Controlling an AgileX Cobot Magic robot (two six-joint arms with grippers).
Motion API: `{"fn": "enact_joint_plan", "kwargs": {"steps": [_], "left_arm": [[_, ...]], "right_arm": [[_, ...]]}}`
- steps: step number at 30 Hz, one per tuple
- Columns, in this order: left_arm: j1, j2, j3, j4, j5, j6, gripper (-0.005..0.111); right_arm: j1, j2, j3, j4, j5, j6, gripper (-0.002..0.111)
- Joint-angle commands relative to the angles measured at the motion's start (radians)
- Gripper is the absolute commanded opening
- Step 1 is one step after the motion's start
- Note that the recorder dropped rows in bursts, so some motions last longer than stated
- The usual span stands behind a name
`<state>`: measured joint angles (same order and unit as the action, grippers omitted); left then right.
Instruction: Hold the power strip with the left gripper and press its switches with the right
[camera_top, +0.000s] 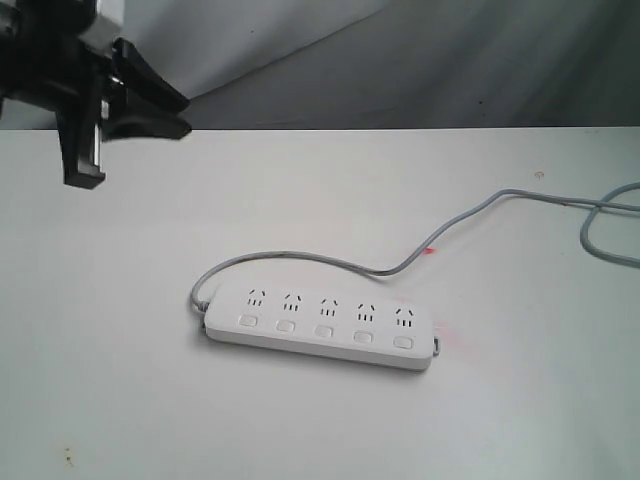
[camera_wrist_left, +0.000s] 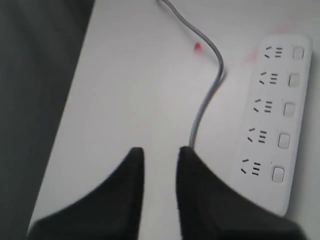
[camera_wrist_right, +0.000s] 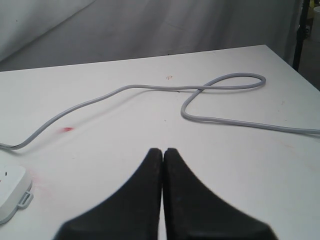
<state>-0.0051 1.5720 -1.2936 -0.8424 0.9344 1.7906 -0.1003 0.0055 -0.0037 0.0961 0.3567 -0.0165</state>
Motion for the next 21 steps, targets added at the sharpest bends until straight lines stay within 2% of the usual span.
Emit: {"fn": "enact_joint_plan", "kwargs": {"steps": [1,6,9,13,17,21], "left_arm": [[-0.005,-0.121,-0.004,-0.007,0.003,-0.214,0.001],[-0.005,-0.231,-0.004,0.031,0.003,-0.492,0.001],[-0.005,-0.282,-0.004,0.025,-0.015,-0.724,0.001],[-0.005,-0.328,-0.004,0.033,-0.156,-1.194,0.001],[-0.005,-0.352,-0.004,0.125,-0.291,-1.62,0.001],[-0.005,-0.36,-0.004,0.15,-0.441,-1.647,0.001]], "right_arm": [[-0.008,-0.006,0.004,-0.007,-0.016,0.003,0.0],[-0.008,-0.006,0.004,-0.007,-0.016,0.003,0.0],[-0.008,-0.006,0.004,-0.007,-0.016,0.003,0.0],[-0.008,-0.006,0.004,-0.007,-0.016,0.003,0.0],[-0.008,-0.006,0.004,-0.007,-0.016,0.003,0.0],[-0.008,-0.006,0.004,-0.007,-0.016,0.003,0.0]]}}
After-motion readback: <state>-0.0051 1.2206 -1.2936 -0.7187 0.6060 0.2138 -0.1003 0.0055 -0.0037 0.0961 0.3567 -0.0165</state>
